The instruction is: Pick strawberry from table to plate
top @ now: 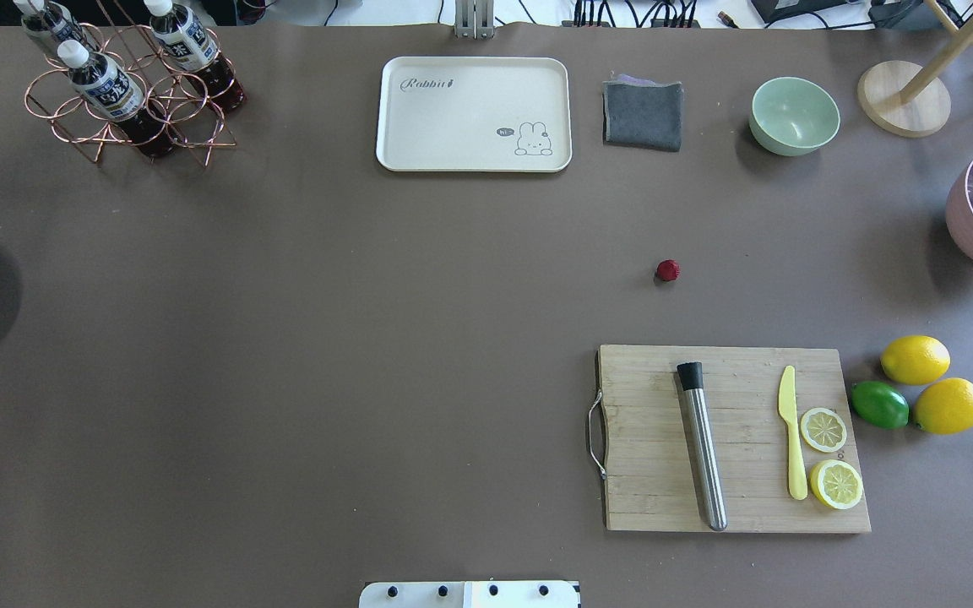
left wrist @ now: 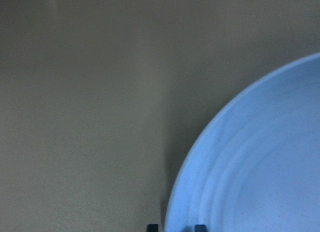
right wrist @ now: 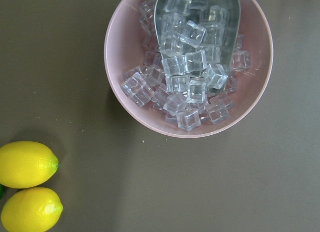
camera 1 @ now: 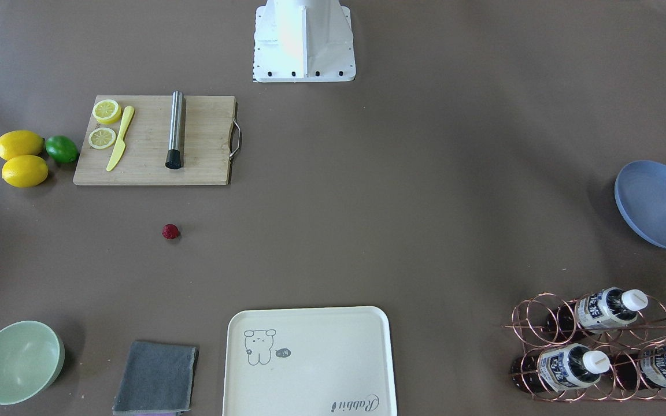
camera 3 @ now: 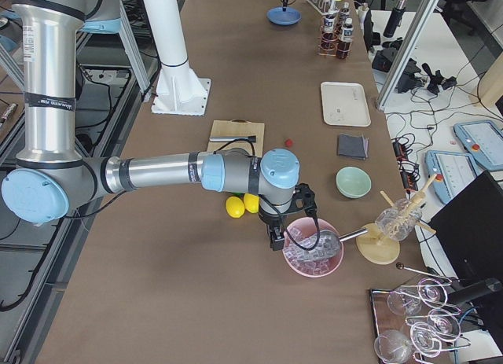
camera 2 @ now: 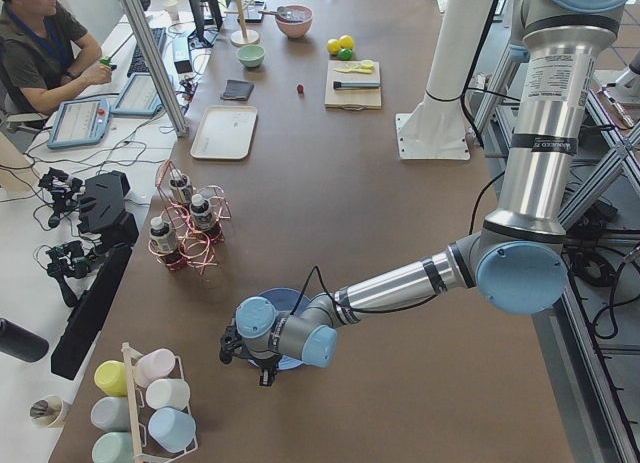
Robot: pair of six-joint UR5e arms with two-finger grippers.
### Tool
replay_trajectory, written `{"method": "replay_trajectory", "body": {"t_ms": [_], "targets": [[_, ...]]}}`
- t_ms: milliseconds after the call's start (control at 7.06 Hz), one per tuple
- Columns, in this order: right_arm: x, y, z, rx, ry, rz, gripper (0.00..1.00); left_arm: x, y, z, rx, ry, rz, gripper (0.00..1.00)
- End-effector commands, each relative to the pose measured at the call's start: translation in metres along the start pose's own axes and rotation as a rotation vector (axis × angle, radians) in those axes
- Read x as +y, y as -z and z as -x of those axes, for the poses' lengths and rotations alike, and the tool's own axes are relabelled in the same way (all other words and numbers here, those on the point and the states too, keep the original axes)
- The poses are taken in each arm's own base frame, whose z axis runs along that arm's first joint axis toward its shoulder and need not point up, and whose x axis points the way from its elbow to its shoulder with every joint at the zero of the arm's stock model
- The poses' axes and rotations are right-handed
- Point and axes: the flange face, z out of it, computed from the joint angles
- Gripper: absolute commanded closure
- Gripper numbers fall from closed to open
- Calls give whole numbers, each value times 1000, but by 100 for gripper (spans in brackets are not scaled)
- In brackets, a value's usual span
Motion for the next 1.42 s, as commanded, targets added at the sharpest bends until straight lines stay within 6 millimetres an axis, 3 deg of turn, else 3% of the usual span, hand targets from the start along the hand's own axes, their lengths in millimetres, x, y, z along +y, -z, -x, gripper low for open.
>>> {"method": "replay_trajectory", "body": {"t_ms": [0, 425, 709, 850, 992, 1276], "targets": [[-3, 2, 1, 0, 5, -5, 0, -8, 15, -22, 83, -9, -9, 100], [-27, 10, 20, -36, -14, -31, 0, -26, 83, -89, 230, 56, -46, 100], [-52, 5, 63, -83, -62, -26, 0, -14, 137, -150, 293, 145, -95, 100], [-67, 6, 94, -98, -93, -23, 0, -11, 152, -198, 325, 139, -93, 100], [-82, -3, 127, -122, -117, -6, 0, 6, 165, -248, 361, 150, -71, 100], [-109, -30, 203, -178, -176, -21, 0, 21, 179, -347, 420, 198, -19, 100]]}}
